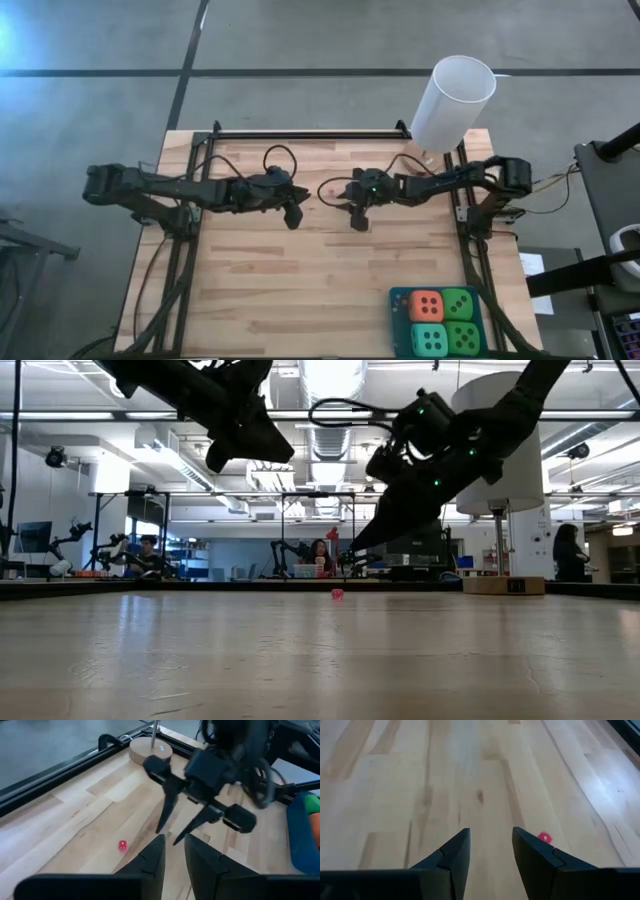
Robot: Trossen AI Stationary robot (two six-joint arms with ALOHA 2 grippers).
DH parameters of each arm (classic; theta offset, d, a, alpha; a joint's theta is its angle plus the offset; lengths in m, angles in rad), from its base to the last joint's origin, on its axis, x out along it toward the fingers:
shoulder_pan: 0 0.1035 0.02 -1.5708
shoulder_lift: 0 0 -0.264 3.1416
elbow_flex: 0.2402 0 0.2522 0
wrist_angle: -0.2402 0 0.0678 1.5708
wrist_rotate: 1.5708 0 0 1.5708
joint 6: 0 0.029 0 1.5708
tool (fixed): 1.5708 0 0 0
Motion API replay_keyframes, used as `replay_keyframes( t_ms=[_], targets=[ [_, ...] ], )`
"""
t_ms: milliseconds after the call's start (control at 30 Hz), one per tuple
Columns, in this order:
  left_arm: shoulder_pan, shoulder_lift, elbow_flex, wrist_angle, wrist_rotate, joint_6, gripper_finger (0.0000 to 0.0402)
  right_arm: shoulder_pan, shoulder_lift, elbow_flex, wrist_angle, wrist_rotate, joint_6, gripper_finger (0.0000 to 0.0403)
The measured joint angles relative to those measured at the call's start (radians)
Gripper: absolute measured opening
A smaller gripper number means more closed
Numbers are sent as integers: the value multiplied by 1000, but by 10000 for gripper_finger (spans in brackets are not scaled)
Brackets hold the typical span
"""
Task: Pick & Place Dice
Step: Put the small pink die into the blue bin
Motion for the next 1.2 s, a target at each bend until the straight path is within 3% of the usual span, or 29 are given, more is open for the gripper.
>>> replay_keyframes(
  t_ms=[467,867,1200],
  targets=[
    [0,0,0,-4,0,0,78,-85,137,63,46,-35,-57,128],
    [0,0,0,-4,0,0,78,-117,277,159,48,-26,2,123],
    [0,0,0,-11,0,-1,78,-125,297,197,21,-18,7,130]
  ],
)
